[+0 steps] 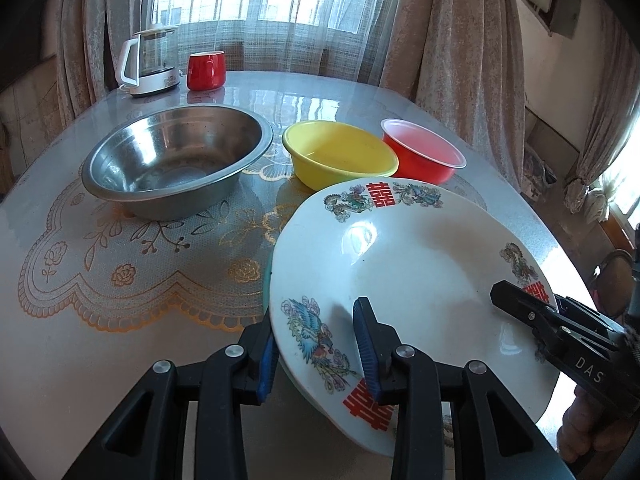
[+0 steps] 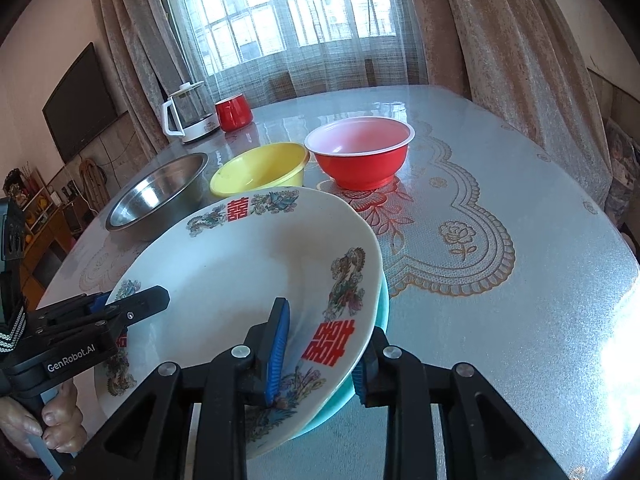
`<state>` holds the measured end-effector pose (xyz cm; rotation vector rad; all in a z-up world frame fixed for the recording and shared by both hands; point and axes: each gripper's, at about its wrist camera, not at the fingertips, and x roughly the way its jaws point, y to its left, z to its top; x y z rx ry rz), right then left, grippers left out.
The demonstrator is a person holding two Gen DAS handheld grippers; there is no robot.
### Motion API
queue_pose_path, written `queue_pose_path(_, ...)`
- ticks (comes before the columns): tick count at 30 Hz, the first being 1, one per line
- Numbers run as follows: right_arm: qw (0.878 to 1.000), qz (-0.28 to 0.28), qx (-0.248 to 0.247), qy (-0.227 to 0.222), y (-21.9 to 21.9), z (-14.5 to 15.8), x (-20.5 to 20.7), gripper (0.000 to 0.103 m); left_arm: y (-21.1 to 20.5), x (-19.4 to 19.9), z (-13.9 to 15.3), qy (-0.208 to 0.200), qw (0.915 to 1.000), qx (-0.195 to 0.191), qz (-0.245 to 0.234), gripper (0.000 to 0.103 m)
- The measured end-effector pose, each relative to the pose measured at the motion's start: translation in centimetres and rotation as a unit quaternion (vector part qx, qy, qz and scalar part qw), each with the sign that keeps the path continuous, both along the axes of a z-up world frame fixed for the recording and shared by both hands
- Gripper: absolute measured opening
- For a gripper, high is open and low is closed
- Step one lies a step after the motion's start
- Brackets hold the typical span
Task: Organize plates and bowls
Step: 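Lower the large double-happiness plate onto the rose-print plate with the right tool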
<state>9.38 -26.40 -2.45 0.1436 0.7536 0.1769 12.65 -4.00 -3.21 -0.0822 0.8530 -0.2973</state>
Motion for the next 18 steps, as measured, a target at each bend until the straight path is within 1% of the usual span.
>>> queue_pose_path(3,1.0,-0.008,0.012,-0.011,-0.8,0.4,-1.2,0.032,-0.1,-0.5,0.2,-0.012,0.9999,0.01,0.0,0.035)
queue_pose_path(6,0.999,-0.015,0.029,-0.02,-1.5,0.7,-2.3,0.033,0.0,-0.8,0.2,-0.015,0.9998,0.009,0.004,0.035)
queue_pose_path(8,0.999,-0.017,0.026,-0.025,-1.5,0.9,-2.8,0.033,0.2,-1.0,0.3,-0.019,0.9998,0.005,0.01,0.035)
queue_pose_path(9,0.999,-0.017,0.023,-0.028,-1.3,1.0,-3.0,0.032,0.3,-1.1,0.4,-0.021,0.9997,0.005,0.012,0.035)
queue_pose_path(11,0.999,-0.011,0.024,-0.029,-1.0,0.9,-3.1,0.025,0.4,-1.4,0.5,-0.027,0.9995,0.007,0.018,0.036)
queue_pose_path(18,0.999,-0.024,0.004,-0.036,-0.6,0.8,-2.7,0.024,-0.5,-1.3,0.4,-0.026,0.9992,0.025,0.017,0.035)
